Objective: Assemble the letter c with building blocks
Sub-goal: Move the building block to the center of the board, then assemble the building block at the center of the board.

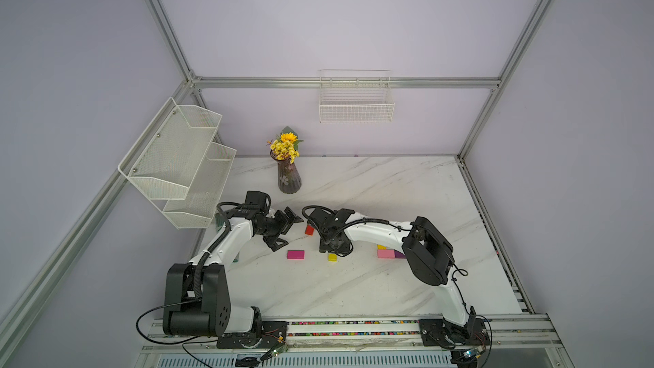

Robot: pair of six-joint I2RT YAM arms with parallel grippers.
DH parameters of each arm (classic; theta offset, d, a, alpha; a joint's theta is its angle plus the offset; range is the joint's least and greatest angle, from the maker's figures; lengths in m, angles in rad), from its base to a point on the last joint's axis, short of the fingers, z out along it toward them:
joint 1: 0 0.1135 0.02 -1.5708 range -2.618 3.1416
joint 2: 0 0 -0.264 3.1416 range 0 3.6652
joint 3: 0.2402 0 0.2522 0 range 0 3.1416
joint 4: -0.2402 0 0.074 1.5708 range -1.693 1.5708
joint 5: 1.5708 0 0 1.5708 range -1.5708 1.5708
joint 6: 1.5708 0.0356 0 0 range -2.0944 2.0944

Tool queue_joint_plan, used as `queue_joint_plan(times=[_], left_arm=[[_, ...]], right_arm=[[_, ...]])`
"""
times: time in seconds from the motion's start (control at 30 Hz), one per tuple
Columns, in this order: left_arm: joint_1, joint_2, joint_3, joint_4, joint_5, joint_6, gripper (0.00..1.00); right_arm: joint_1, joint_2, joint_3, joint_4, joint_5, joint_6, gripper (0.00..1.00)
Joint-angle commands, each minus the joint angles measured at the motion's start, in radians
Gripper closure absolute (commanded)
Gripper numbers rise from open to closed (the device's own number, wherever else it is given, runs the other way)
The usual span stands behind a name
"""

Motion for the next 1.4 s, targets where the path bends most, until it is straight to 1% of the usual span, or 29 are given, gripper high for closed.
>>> queue_joint_plan(times=[0.0,0.1,0.2,0.3,0.43,0.53,0.67,0.83,0.9,0.93,1.1,1.37], left_arm=[[-0.042,-0.048,-0.003,0.03,-0.006,-0.052,0.0],[-0.083,-0.081,-0.037,0.058,-0.018,-0.124,0.0],[-0.14,-0.127,-0.084,0.103,-0.053,-0.227,0.0],[-0.217,-0.166,-0.145,0.178,-0.084,-0.354,0.0],[-0.337,-0.198,-0.227,0.314,-0.152,-0.525,0.0],[-0.43,-0.184,-0.272,0.443,-0.212,-0.637,0.0],[-0.529,-0.105,-0.303,0.614,-0.272,-0.756,0.0],[-0.619,-0.002,-0.304,0.752,-0.328,-0.856,0.0],[-0.645,0.012,-0.311,0.793,-0.357,-0.889,0.0],[-0.653,0.051,-0.312,0.805,-0.367,-0.9,0.0],[-0.664,0.085,-0.311,0.827,-0.397,-0.92,0.0],[-0.665,0.068,-0.303,0.774,-0.421,-0.909,0.0]], right_arm=[[-0.018,-0.089,-0.003,0.012,-0.016,-0.009,0.36],[-0.045,-0.145,-0.02,0.008,-0.035,-0.031,0.3],[-0.091,-0.216,-0.071,0.008,-0.068,-0.051,0.25],[-0.143,-0.301,-0.137,0.014,-0.096,-0.078,0.21],[-0.194,-0.4,-0.217,0.027,-0.131,-0.117,0.17],[-0.228,-0.454,-0.277,0.038,-0.151,-0.158,0.16],[-0.275,-0.519,-0.358,0.061,-0.188,-0.185,0.16],[-0.298,-0.577,-0.433,0.083,-0.232,-0.191,0.16],[-0.301,-0.586,-0.447,0.088,-0.246,-0.194,0.16],[-0.303,-0.589,-0.453,0.095,-0.249,-0.194,0.16],[-0.309,-0.597,-0.467,0.11,-0.264,-0.192,0.16],[-0.317,-0.607,-0.468,0.109,-0.273,-0.191,0.16]])
